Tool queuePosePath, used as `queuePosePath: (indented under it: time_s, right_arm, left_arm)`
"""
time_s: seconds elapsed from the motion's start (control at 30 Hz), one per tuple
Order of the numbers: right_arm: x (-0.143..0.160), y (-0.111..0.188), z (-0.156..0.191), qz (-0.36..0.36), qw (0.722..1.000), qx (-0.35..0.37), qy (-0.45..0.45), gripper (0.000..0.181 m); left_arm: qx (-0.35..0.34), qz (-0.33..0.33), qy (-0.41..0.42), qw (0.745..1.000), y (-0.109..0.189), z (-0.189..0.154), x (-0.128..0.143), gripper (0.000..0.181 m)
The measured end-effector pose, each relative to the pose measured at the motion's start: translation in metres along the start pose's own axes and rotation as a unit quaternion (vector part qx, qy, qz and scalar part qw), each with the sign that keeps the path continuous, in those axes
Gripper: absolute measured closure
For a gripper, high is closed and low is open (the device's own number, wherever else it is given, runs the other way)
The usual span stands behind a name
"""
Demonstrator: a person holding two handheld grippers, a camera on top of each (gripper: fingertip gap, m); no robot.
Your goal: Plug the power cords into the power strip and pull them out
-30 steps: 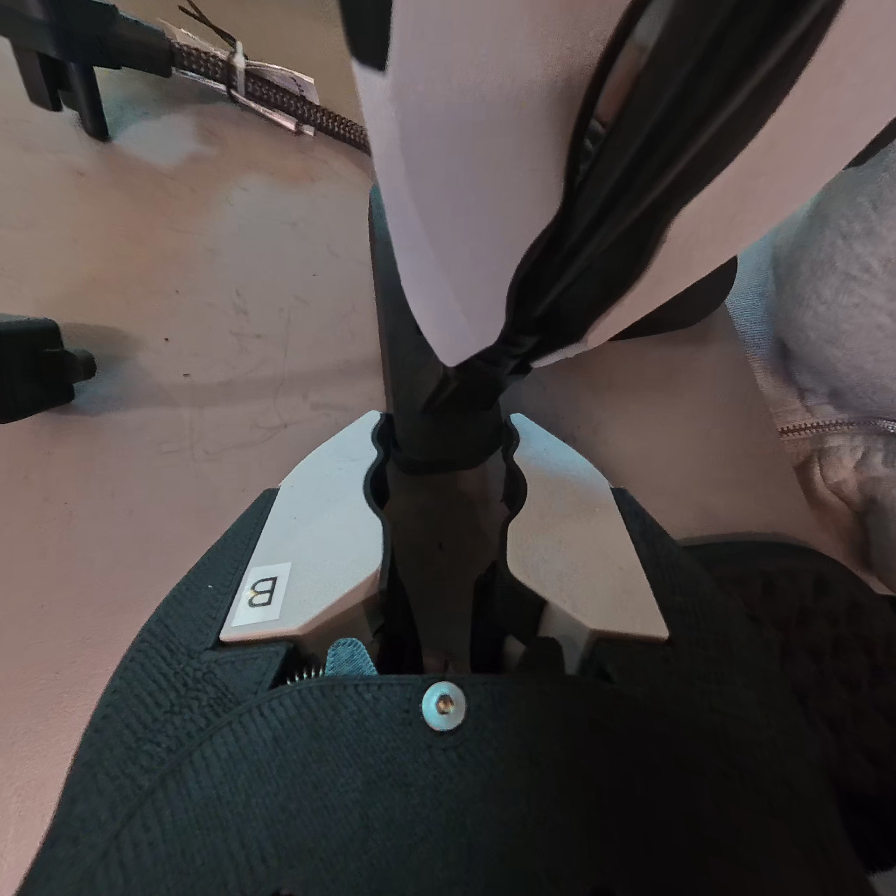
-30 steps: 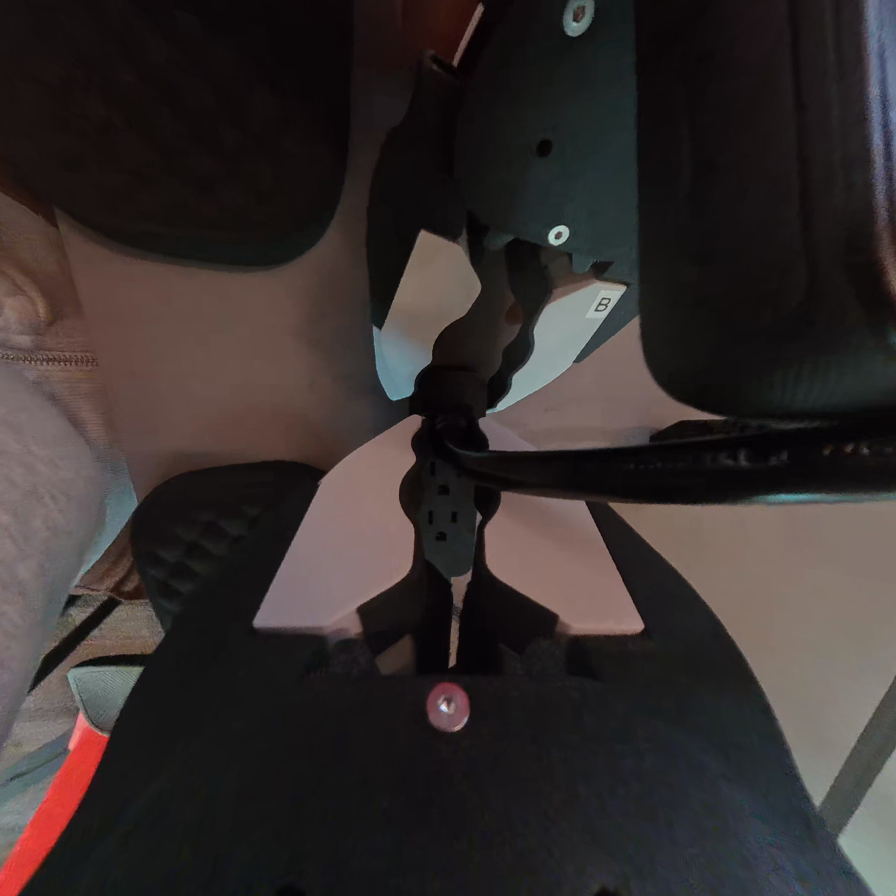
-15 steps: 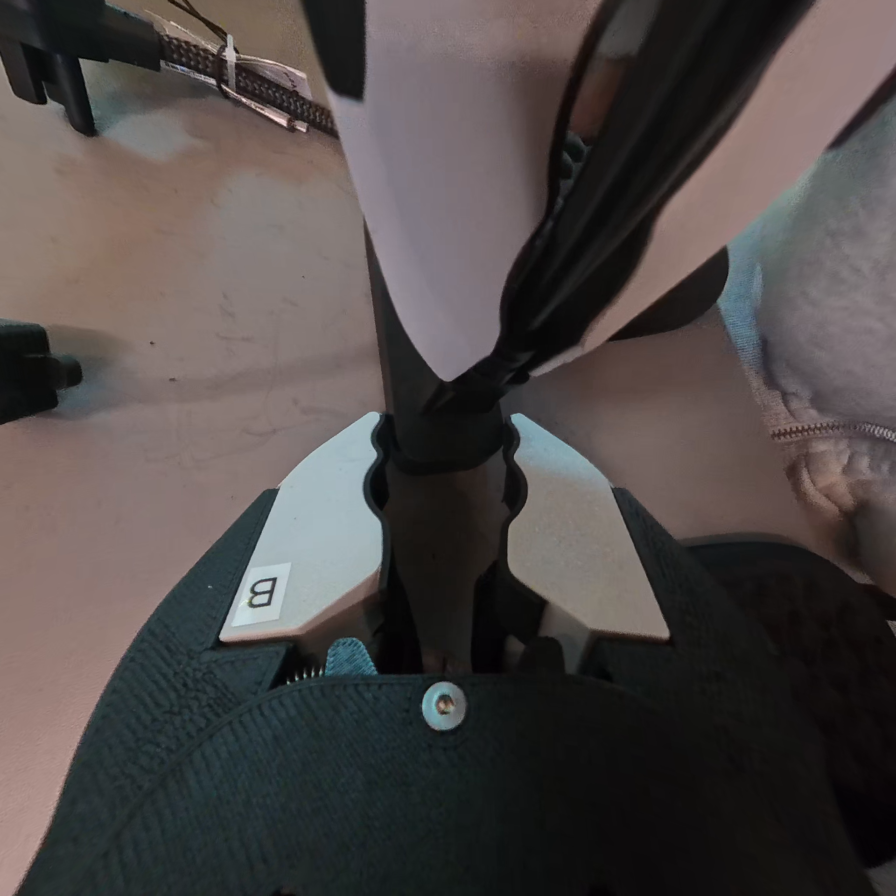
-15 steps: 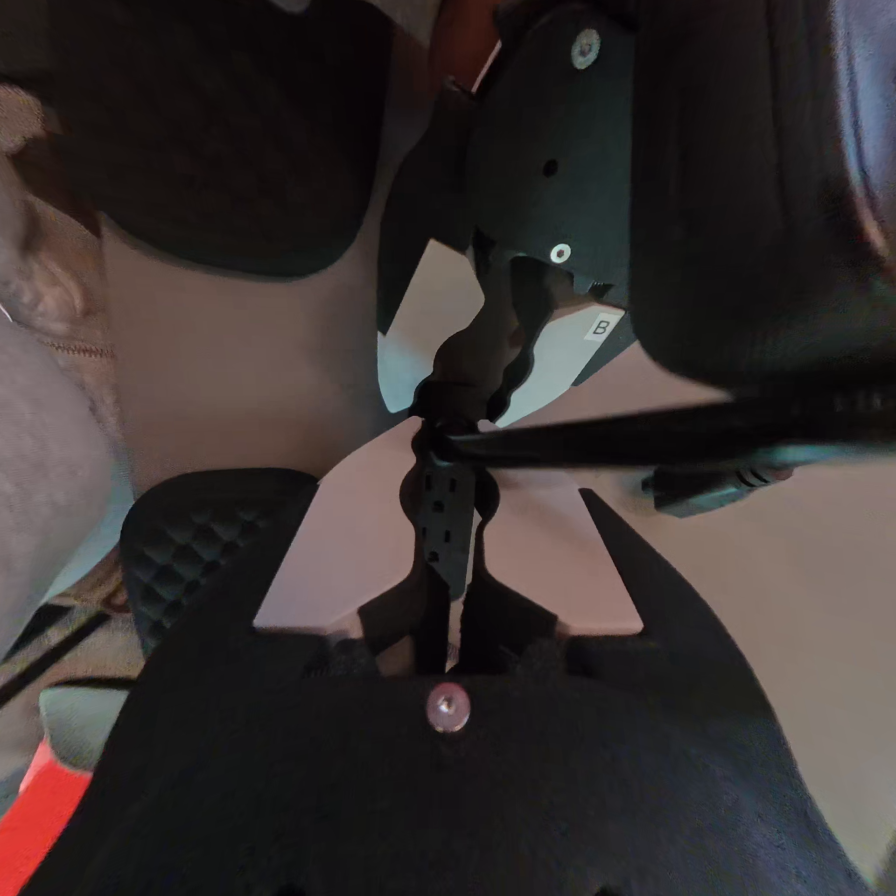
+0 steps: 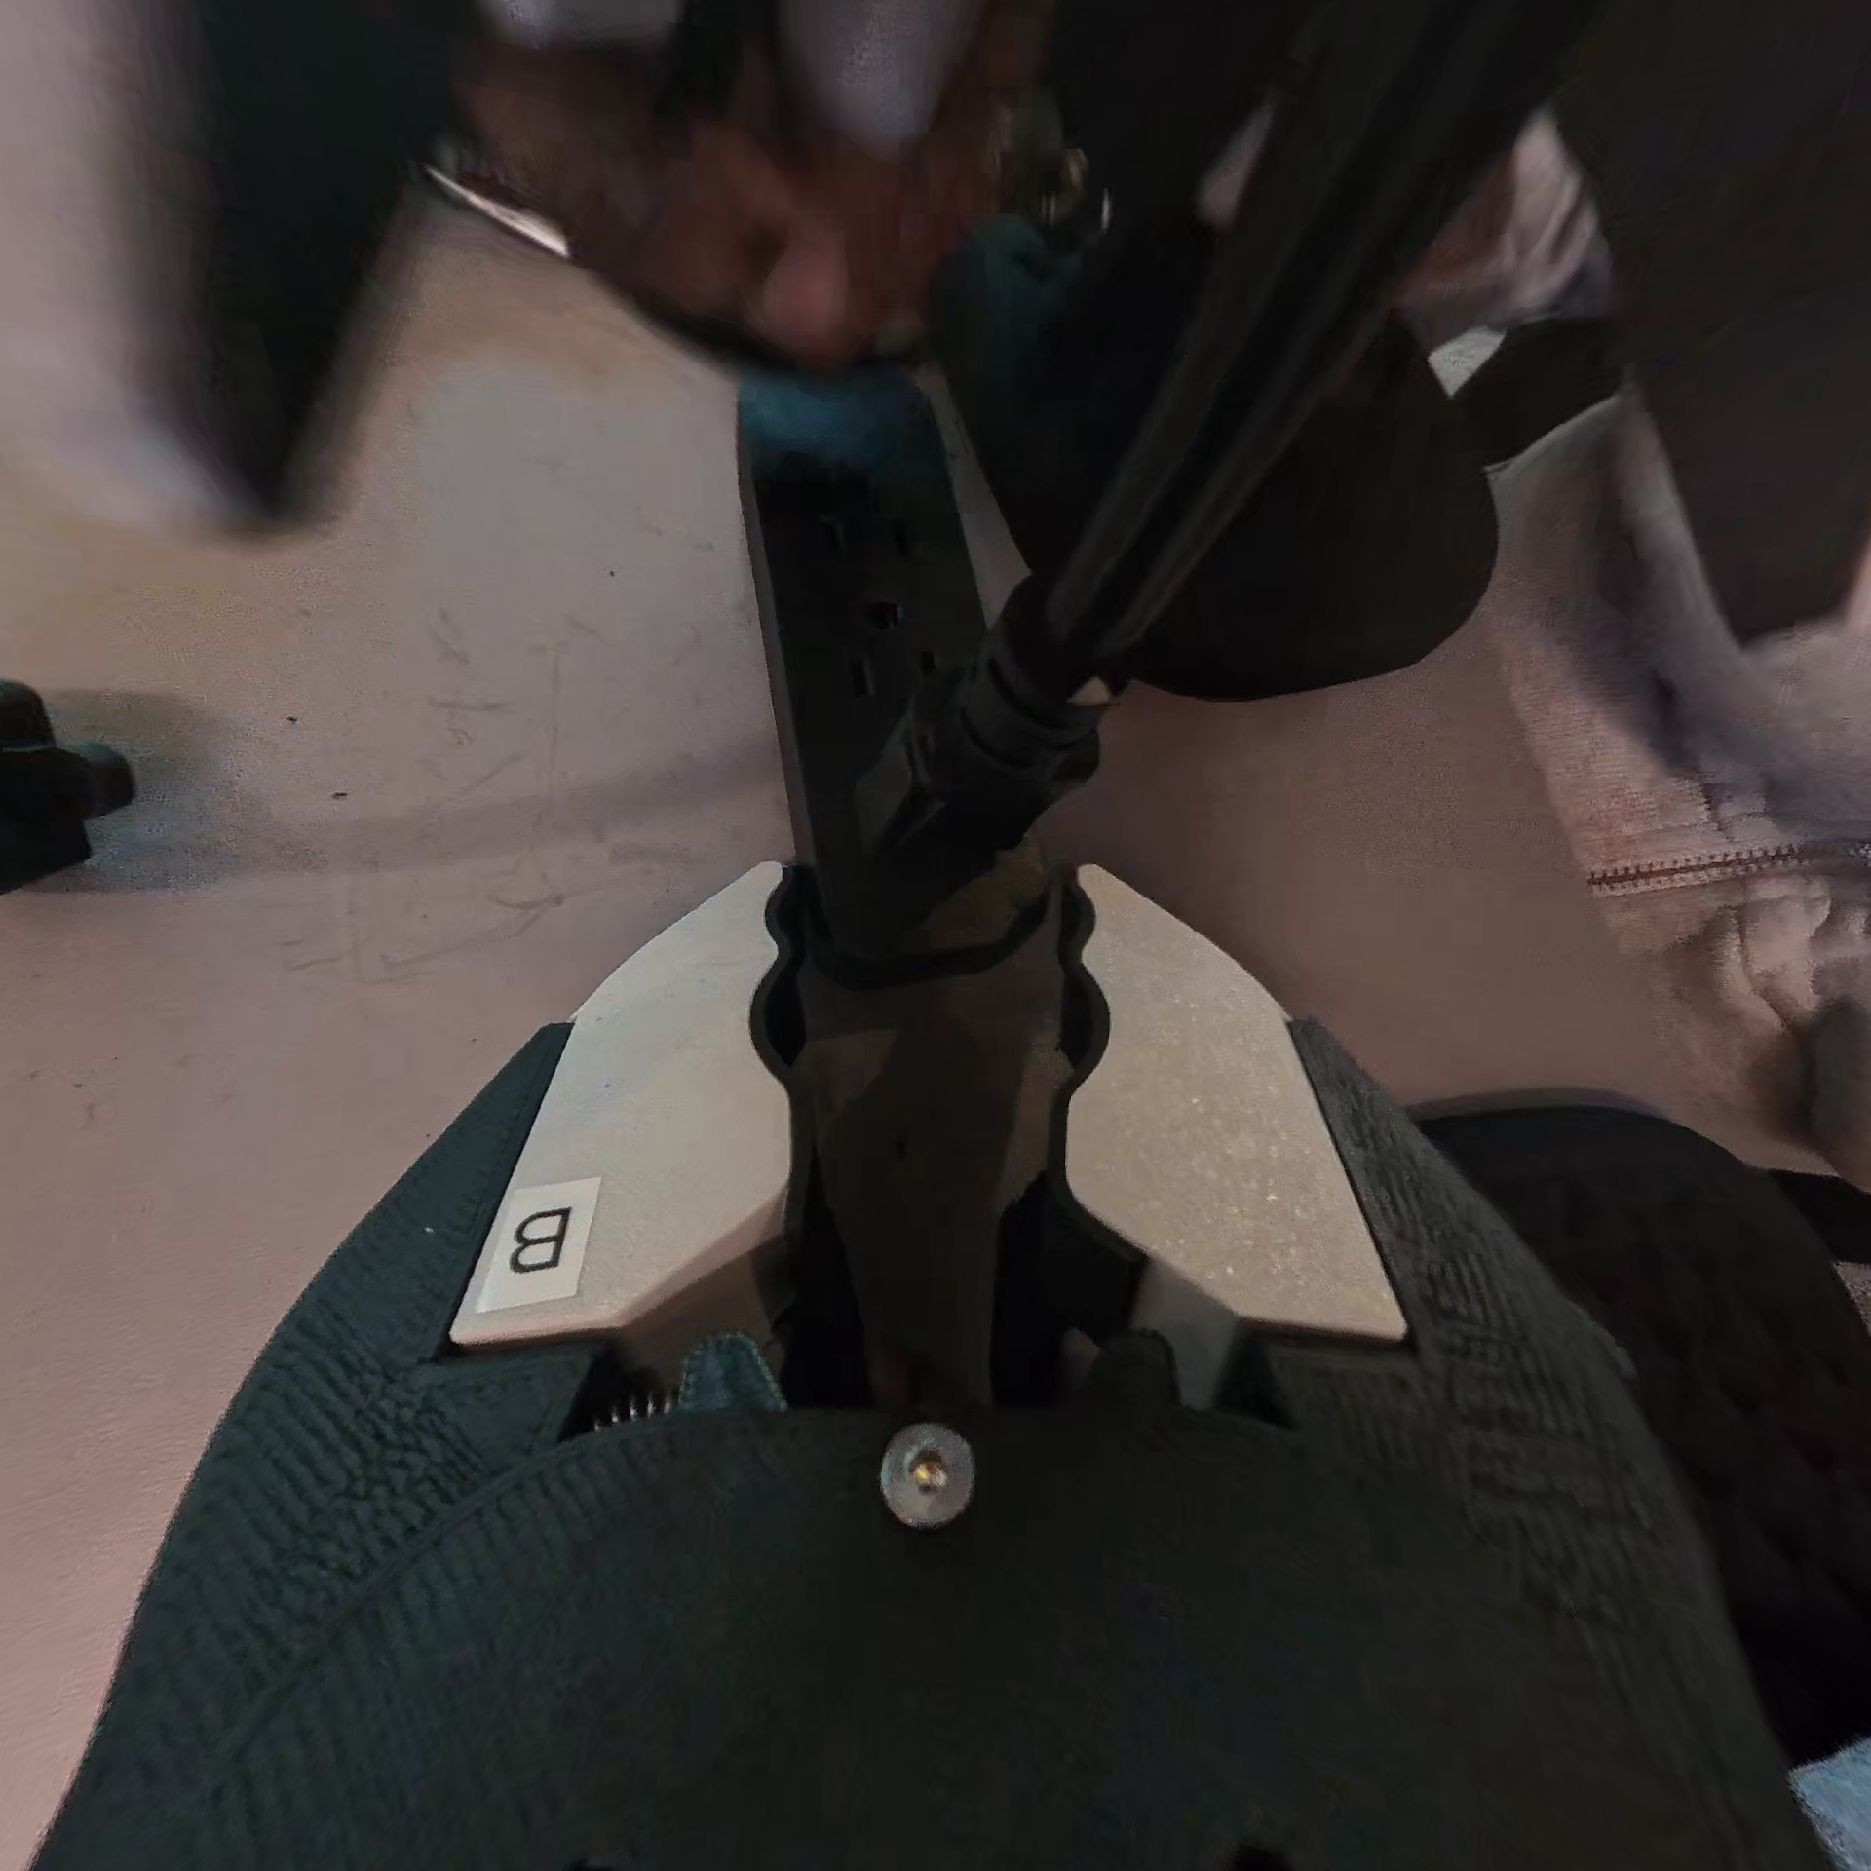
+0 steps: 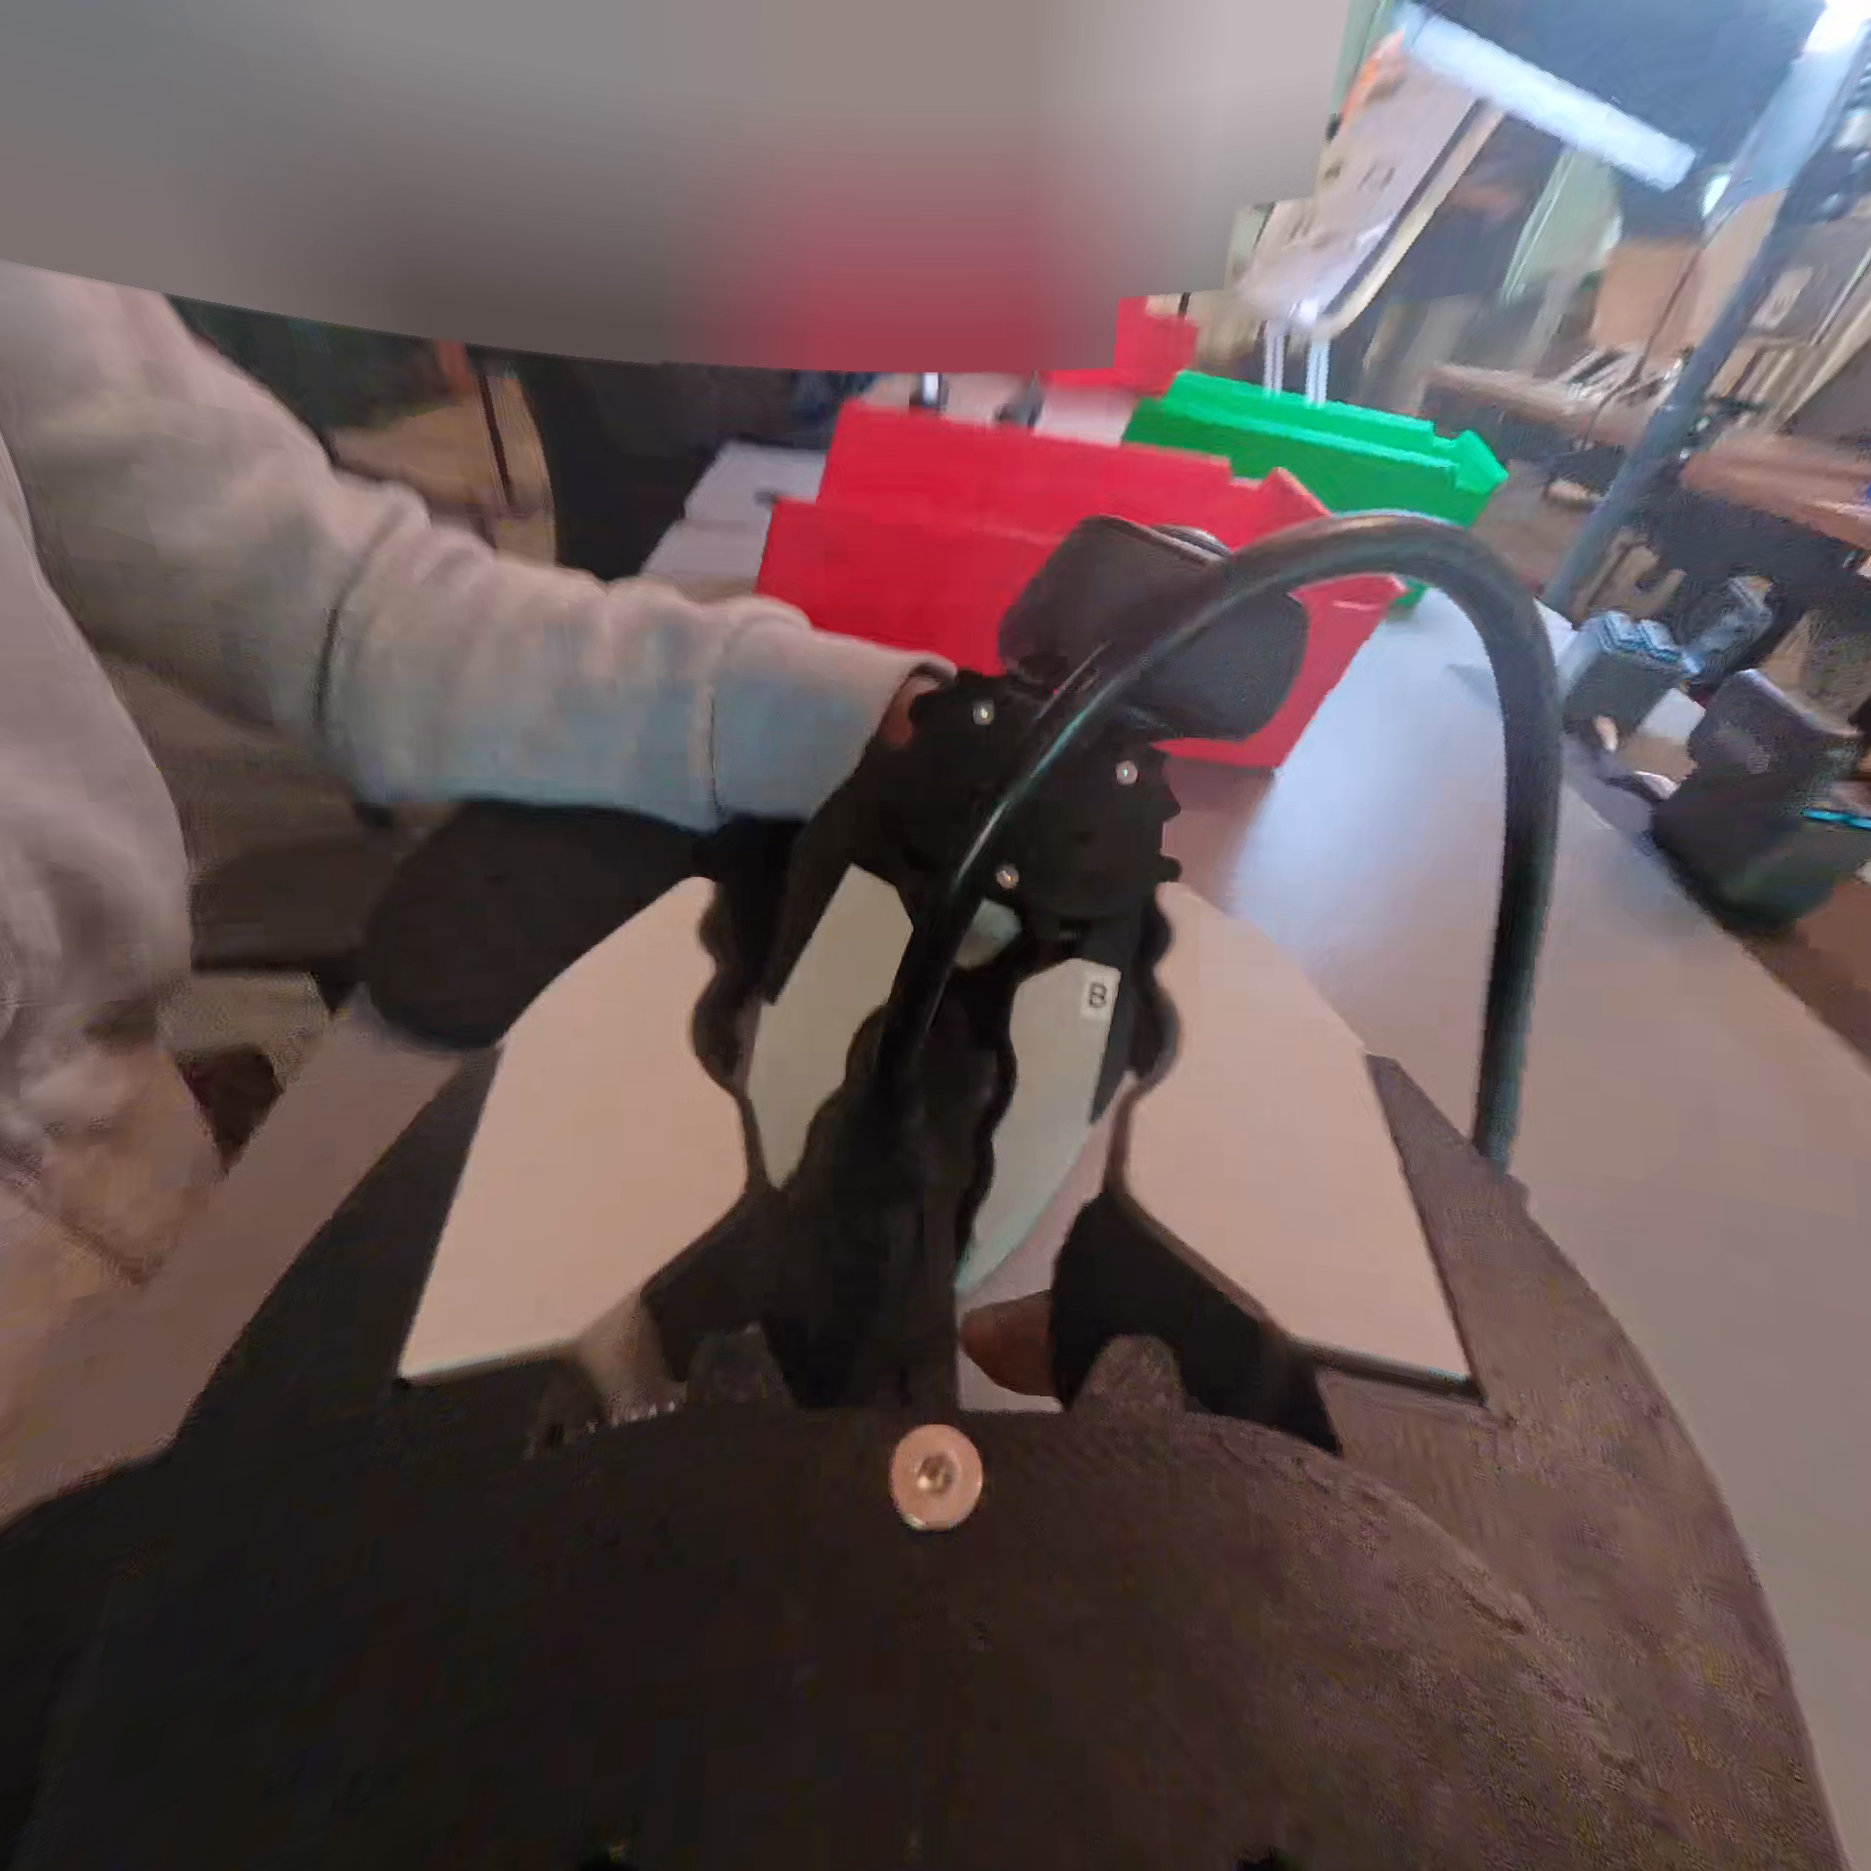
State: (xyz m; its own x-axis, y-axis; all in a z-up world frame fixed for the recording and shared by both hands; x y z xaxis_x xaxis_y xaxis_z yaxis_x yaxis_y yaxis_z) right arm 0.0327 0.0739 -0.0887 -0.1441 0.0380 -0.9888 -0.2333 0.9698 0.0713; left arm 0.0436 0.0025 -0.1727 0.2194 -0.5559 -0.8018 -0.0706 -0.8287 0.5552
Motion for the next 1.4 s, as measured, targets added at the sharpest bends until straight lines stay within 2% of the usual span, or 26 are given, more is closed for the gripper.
queuePosePath:
  time_s: [0.03,0.07,0.13,0.23,0.3,0.37,0.43,0.53,0.67,0.8,0.83,0.9,1.13,1.4]
  right_arm:
    - [-0.002,0.005,-0.001,0.006,1.0,0.008,0.025,0.111]
    - [-0.002,0.009,-0.001,-0.018,0.999,0.011,0.046,0.113]
    - [0.007,0.018,-0.006,-0.076,0.997,0.005,0.028,0.127]
    - [0.006,0.035,-0.017,-0.068,0.997,0.02,-0.019,0.112]
    - [-0.004,0.045,-0.02,-0.12,0.992,0.032,-0.03,0.107]
    - [-0.008,0.048,-0.017,-0.134,0.989,0.01,-0.06,0.105]
    - [-0.001,0.047,-0.01,-0.078,0.994,-0.026,-0.07,0.107]
    - [0.021,0.052,-0.002,0.079,0.992,-0.063,-0.081,0.128]
    - [0.048,0.05,0.006,0.212,0.969,-0.074,-0.099,0.125]
    - [0.071,0.039,0.011,0.3,0.948,-0.079,-0.078,0.125]
    - [0.077,0.039,0.011,0.32,0.941,-0.079,-0.076,0.128]
    - [0.081,0.037,0.01,0.324,0.941,-0.076,-0.068,0.136]
    - [0.083,0.038,0.009,0.301,0.946,-0.095,-0.07,0.136]
    - [0.083,0.032,0.01,0.288,0.95,-0.101,-0.073,0.136]
  left_arm:
    - [0.003,0.001,-0.004,1.0,0.0,-0.001,0.0,0.13]
    - [0.008,0.002,-0.007,1.0,0.0,-0.002,0.0,0.127]
    - [0.013,0.0,-0.015,1.0,0.0,-0.003,-0.001,0.117]
    - [0.009,-0.03,-0.038,0.999,0.003,-0.005,-0.006,0.11]
    - [-0.001,-0.072,-0.059,0.996,0.01,-0.007,-0.014,0.109]
    - [-0.011,-0.123,-0.072,0.99,0.021,-0.01,-0.024,0.109]
    - [-0.015,-0.177,-0.072,0.981,0.029,-0.016,-0.032,0.114]
    - [-0.058,-0.199,-0.065,0.976,0.031,-0.022,-0.031,0.131]
    - [-0.152,-0.217,-0.103,0.959,0.025,-0.023,-0.033,0.145]
    - [-0.123,-0.229,-0.089,0.962,0.021,-0.022,-0.035,0.165]
    - [-0.117,-0.22,-0.078,0.965,0.019,-0.021,-0.033,0.165]
    - [-0.114,-0.217,-0.072,0.967,0.017,-0.021,-0.033,0.165]
    - [-0.118,-0.189,-0.057,0.973,0.015,-0.021,-0.037,0.165]
    - [-0.089,-0.171,-0.021,0.981,0.019,-0.021,-0.032,0.164]
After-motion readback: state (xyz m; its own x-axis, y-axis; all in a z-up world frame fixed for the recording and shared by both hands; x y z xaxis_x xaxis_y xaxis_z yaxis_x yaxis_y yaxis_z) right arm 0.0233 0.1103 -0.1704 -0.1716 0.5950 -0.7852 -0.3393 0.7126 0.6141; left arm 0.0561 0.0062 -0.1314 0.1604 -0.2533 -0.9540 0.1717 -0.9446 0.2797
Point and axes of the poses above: each gripper's, where its closed fingertips meet, y back along the fingers, x out of its underside, z = x × y across the jaws, the point moved 6 cm from there along y, back along the fingers, and after that the axes turned 6 degrees about -z, right-handed, at the moved point
